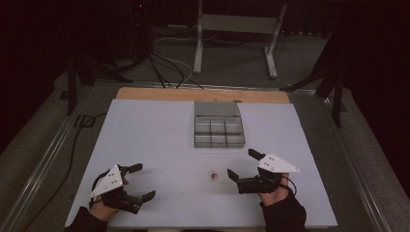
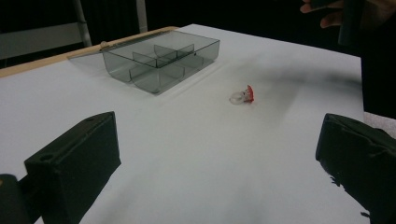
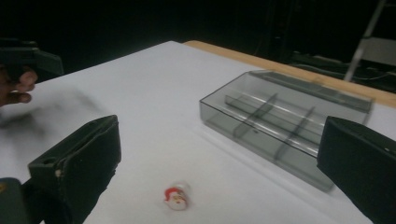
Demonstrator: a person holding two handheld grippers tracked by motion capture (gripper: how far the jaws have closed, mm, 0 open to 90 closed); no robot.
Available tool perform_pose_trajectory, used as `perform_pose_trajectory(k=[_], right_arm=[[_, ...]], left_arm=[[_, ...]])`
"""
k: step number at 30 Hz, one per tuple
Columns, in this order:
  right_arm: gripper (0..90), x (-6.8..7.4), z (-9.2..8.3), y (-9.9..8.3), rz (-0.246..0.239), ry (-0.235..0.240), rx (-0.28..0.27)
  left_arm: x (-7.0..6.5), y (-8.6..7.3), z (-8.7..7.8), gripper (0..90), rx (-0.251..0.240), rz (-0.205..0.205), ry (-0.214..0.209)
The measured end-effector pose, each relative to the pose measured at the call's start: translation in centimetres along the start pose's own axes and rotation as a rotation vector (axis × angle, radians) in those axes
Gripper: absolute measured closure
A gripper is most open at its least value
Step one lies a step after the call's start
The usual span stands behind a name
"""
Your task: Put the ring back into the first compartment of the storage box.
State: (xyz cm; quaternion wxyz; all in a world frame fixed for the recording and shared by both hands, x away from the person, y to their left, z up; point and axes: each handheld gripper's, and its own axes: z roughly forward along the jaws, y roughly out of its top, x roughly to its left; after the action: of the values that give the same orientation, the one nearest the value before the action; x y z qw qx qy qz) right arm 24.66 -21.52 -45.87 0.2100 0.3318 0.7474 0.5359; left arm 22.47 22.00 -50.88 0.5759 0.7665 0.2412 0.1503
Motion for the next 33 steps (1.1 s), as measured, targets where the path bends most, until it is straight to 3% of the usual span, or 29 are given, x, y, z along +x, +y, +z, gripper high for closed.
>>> perform_pose_trajectory(k=[7,22,24,25,33], right_arm=[[0.0,0.7,1.7,-0.4,0.004,0.039,0.019],[0.0,1.7,4.3,-2.1,0.068,0.036,0.079],[0.0,1.9,4.6,-2.2,0.08,0.006,0.077],[0.0,1.9,4.7,-2.3,0.087,0.012,0.085],[0.0,2.2,5.5,-3.1,0.082,0.025,0.134]], left_arm=[[0.0,0.0,-0.1,0.5,-0.002,0.001,-0.004],[0.0,0.0,-0.1,0.5,-0.003,0.004,-0.005],[0.0,0.0,-0.1,0.5,-0.004,0.002,-0.007],[0.0,0.0,-0.1,0.5,-0.004,0.002,-0.006],[0.0,0.1,-0.1,0.5,-0.007,-0.004,-0.011]])
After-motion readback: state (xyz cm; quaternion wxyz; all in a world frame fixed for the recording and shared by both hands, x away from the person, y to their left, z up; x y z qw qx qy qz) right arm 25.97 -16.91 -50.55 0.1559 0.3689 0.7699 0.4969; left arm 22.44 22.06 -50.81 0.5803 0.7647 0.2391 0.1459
